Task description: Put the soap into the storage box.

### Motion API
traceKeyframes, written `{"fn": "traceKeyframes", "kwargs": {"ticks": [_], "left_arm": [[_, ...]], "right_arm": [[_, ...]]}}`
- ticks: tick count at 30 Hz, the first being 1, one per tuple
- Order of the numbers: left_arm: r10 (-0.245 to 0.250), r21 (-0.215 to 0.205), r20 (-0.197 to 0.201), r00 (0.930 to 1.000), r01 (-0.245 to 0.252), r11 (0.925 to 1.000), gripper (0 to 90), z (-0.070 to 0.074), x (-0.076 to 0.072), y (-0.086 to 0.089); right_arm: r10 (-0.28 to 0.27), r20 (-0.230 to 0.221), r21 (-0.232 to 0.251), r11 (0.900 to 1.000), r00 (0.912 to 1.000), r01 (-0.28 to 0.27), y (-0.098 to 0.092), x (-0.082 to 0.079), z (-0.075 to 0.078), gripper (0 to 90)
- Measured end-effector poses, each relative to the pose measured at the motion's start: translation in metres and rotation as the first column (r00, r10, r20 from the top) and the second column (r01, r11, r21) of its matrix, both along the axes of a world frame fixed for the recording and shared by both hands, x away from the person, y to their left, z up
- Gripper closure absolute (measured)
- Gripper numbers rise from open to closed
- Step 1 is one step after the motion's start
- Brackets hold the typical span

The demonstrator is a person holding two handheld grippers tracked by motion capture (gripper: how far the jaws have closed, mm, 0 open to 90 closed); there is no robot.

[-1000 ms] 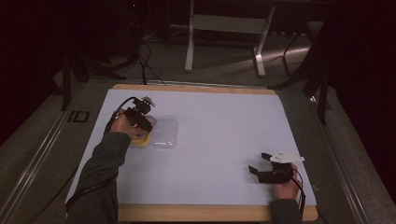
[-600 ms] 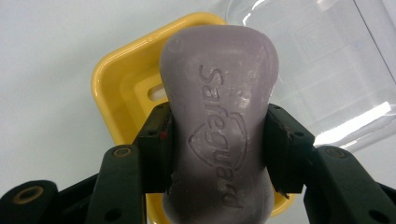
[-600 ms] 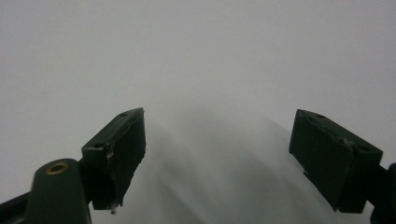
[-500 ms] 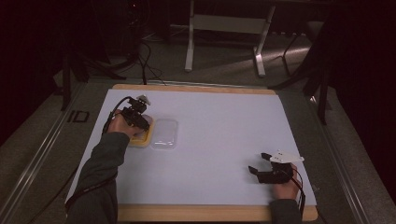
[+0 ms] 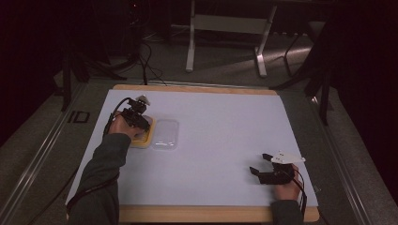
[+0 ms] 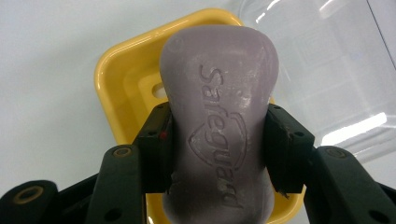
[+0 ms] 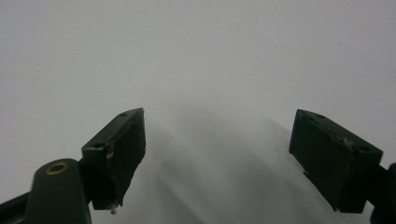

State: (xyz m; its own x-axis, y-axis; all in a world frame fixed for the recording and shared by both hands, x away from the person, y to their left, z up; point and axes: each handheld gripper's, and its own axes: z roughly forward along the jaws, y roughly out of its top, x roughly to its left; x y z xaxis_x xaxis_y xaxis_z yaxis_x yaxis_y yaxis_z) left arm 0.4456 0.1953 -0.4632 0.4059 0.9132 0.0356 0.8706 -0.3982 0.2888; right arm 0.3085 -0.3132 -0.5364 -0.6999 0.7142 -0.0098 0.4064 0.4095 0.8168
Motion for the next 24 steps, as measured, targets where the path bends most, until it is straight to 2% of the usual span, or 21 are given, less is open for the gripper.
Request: {"fn": "traceKeyframes", "kwargs": {"ticks": [9, 24], "left_arm": [[0.03, -0.024, -0.002, 0.9995, -0.03, 0.9993, 49.9, -0.0001, 0.0, 0.0036], [0.063, -0.04, -0.003, 0.998, -0.063, 0.9972, 49.9, 0.0008, 0.0011, 0.0014]], "right_arm": [[0.002, -0.002, -0.013, 1.0, 1.0, -0.002, 0.0012, 0.0002, -0.0002, 18.3], [0.001, -0.004, -0.012, 1.0, 1.0, -0.001, 0.0013, 0.0002, -0.0002, 18.2]]}}
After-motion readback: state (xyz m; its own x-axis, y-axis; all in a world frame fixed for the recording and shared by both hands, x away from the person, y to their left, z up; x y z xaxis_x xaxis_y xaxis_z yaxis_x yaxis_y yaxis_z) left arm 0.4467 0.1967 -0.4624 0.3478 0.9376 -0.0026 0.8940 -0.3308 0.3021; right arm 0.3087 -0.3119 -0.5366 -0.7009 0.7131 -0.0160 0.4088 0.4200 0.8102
